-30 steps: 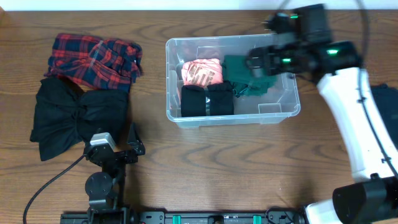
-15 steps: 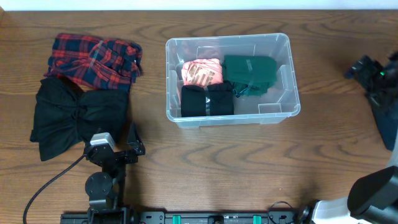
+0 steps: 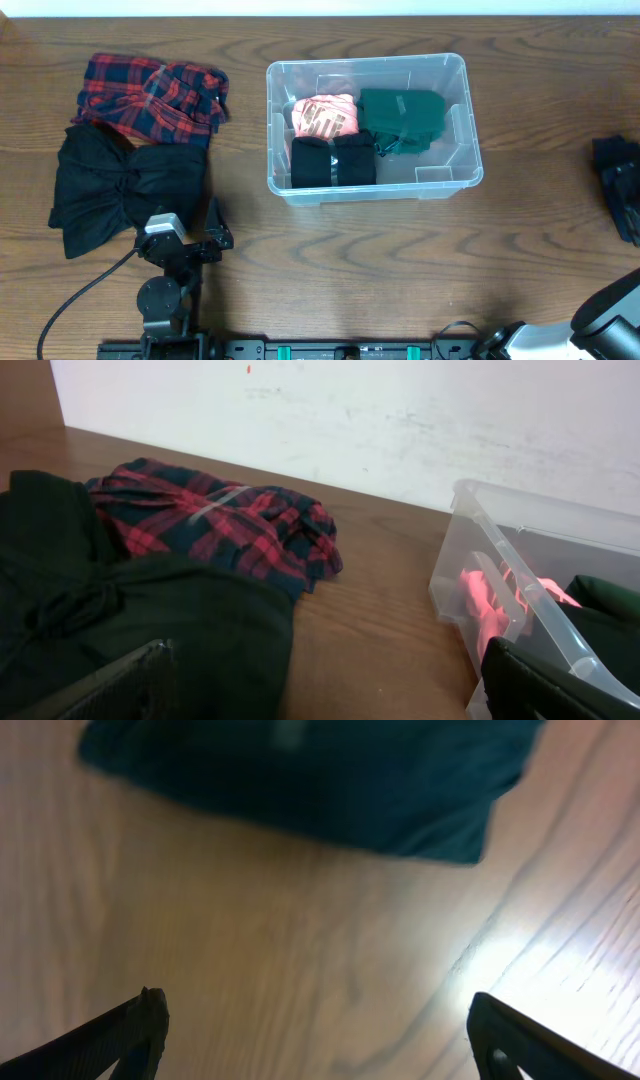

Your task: Pack container

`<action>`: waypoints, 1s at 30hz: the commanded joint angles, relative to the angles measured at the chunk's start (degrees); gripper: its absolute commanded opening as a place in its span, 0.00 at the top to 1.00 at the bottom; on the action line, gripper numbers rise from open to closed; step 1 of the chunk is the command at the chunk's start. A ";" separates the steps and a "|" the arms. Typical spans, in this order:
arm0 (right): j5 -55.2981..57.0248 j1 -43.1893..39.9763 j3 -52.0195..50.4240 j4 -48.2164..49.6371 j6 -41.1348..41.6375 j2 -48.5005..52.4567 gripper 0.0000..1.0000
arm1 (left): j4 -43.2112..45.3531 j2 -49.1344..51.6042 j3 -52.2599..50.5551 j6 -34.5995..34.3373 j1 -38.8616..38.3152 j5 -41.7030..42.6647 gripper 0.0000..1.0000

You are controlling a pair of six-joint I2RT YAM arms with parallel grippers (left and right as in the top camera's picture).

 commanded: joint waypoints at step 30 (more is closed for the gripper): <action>-3.80 -15.19 -11.72 31.28 -15.82 7.37 0.21 | -2.08 0.00 -0.94 1.01 0.09 -0.24 0.02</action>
